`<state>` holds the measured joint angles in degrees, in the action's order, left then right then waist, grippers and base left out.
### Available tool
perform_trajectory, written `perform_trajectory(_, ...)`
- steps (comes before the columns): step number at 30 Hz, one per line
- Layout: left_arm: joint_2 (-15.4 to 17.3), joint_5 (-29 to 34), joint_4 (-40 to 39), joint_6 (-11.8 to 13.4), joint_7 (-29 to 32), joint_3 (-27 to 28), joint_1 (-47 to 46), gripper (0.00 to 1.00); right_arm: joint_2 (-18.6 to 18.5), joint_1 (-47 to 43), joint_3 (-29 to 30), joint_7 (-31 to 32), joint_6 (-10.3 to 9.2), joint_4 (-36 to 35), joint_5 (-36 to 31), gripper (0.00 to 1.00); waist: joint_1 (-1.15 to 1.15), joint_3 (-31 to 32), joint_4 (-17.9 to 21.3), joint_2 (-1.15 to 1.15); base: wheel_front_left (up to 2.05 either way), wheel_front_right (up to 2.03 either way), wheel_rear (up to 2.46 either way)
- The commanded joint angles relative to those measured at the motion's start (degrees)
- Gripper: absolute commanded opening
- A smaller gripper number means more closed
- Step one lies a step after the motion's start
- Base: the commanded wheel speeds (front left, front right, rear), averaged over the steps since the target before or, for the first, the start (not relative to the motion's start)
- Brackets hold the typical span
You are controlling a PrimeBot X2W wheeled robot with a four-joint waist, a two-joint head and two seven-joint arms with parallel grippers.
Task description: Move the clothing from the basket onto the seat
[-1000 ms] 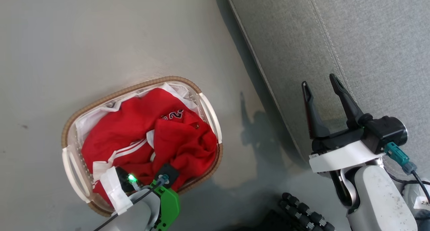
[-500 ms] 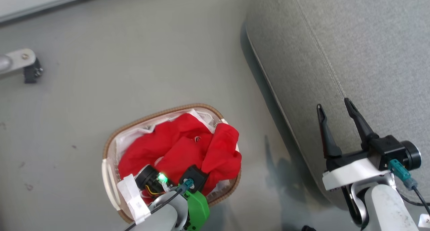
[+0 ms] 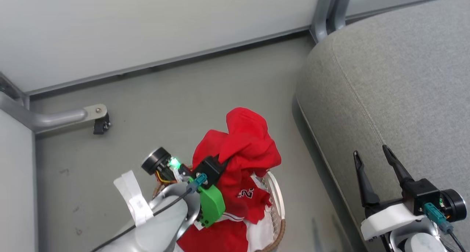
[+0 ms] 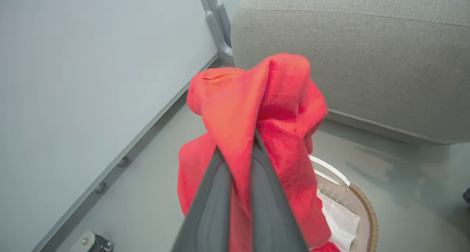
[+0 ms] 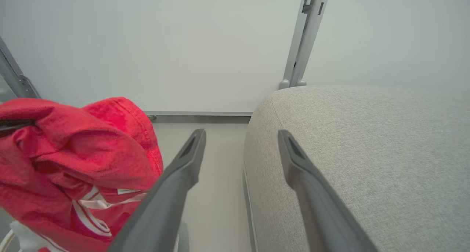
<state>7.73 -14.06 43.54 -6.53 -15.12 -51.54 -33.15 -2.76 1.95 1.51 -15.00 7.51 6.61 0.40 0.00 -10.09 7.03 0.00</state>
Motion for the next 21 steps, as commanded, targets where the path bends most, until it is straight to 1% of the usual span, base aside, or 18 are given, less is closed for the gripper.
perform_trajectory(1, 0.37, 0.46, -0.88, -0.22, -0.05, 0.04, -2.04, 0.00, -0.23, -1.33, 0.25, -0.28, -0.04, 0.15, -0.61, 1.00, 0.00, 7.22, -3.97, 0.00, 0.00, 0.00, 0.00)
perform_trajectory(4, 0.92, 1.01, -2.56, -0.43, -0.05, -0.25, -5.47, 0.00, -0.23, -2.30, 0.33, -0.28, -0.04, 0.30, -0.81, 1.00, 0.00, 9.32, -4.37, 0.00, 0.00, 0.00, 0.00)
perform_trajectory(11, 2.21, 1.62, -3.96, -0.92, 0.26, -2.53, -15.77, 0.00, -0.23, -2.58, -0.26, -0.28, -0.04, 0.32, -1.43, 1.00, 0.00, 10.88, -5.16, 0.00, 0.00, 0.00, 0.00)
perform_trajectory(17, 2.35, -1.26, -4.27, -0.94, 0.73, -4.45, -23.15, 0.00, -0.22, -0.52, -1.64, -0.28, -0.04, 0.55, -1.57, 1.00, 0.00, 11.50, -5.39, 0.00, 0.00, 0.00, 0.00)
perform_trajectory(21, 1.88, -3.15, -3.25, -0.84, 0.71, -5.54, -26.98, 0.00, -0.21, 1.03, -3.35, -0.28, -0.04, 0.69, -1.56, 1.00, 0.00, 11.85, -5.48, 0.00, 0.00, 0.00, 0.00)
